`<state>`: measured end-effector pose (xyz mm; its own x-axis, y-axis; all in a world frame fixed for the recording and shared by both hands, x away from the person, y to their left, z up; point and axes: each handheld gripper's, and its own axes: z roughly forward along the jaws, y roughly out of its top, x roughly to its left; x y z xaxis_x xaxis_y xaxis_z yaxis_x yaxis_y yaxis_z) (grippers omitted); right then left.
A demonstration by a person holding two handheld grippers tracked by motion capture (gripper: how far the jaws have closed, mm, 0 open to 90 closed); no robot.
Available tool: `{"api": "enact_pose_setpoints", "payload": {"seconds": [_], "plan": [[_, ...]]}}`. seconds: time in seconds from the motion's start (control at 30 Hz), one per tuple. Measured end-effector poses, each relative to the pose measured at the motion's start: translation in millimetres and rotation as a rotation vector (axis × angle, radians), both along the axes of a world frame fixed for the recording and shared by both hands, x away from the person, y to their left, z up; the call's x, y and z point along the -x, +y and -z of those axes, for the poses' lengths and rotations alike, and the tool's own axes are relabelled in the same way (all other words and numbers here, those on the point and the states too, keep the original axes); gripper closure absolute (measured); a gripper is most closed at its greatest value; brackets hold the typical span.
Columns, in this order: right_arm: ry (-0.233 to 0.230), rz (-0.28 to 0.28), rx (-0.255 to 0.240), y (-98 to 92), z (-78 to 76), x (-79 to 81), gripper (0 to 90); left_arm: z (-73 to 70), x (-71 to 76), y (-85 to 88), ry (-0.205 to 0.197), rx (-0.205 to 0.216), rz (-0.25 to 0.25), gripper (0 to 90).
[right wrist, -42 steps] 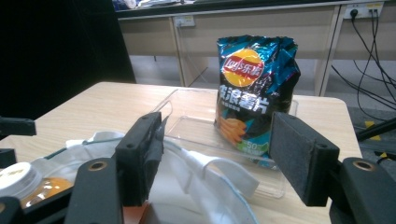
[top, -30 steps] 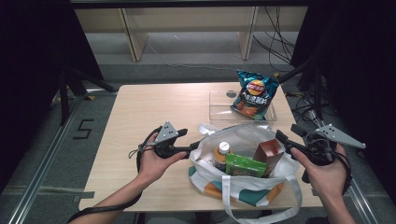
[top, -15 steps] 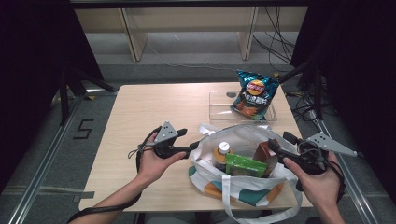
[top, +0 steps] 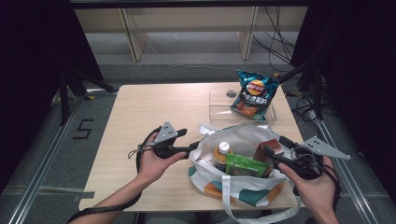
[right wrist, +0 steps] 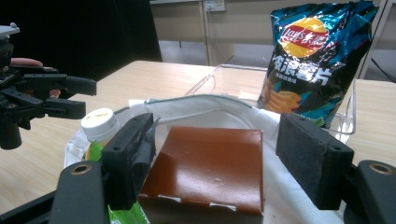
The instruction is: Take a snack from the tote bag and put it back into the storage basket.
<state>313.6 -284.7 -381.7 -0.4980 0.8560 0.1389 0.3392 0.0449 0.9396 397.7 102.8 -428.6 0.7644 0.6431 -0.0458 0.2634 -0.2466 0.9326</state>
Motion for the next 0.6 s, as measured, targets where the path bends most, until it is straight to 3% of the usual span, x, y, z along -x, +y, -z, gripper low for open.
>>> {"api": "enact_pose_setpoints", "payload": {"seconds": [0.1, 0.13, 0.17, 0.33, 0.37, 0.47, 0.57, 0.6], "plan": [[0.003, 0.01, 0.008, 1.0, 0.9, 0.1, 28.1, -0.2, -0.3, 0.5, -0.004, -0.001, 0.0, 32.0], [0.041, 0.012, -0.022, 3.1, 0.7, 2.4, 27.9, -0.1, -0.3, 0.5, -0.003, 0.0, 0.0, 32.0], [0.014, -0.001, -0.006, 2.5, 2.5, 0.9, 27.7, -0.1, -0.3, 0.5, -0.003, 0.0, 0.0, 32.0], [0.019, 0.005, 0.001, 4.4, 4.5, 1.8, 27.2, -0.2, -0.2, 0.4, -0.003, 0.0, 0.0, 32.0], [-0.003, -0.005, 0.017, 3.2, 5.7, 0.4, 27.1, -0.2, -0.2, 0.5, -0.003, 0.0, 0.0, 32.0], [0.025, -0.009, -0.004, 6.4, 7.2, 1.5, 26.7, -0.2, -0.2, 0.5, -0.003, 0.0, 0.0, 31.9], [0.018, -0.003, 0.023, 6.0, 9.4, 0.8, 26.5, 0.0, -0.2, 0.4, -0.003, 0.0, 0.001, 32.0], [0.073, 0.014, -0.013, 9.0, 9.9, 3.4, 26.5, 0.2, 0.0, 0.3, 0.001, 0.002, -0.003, 31.9]]}}
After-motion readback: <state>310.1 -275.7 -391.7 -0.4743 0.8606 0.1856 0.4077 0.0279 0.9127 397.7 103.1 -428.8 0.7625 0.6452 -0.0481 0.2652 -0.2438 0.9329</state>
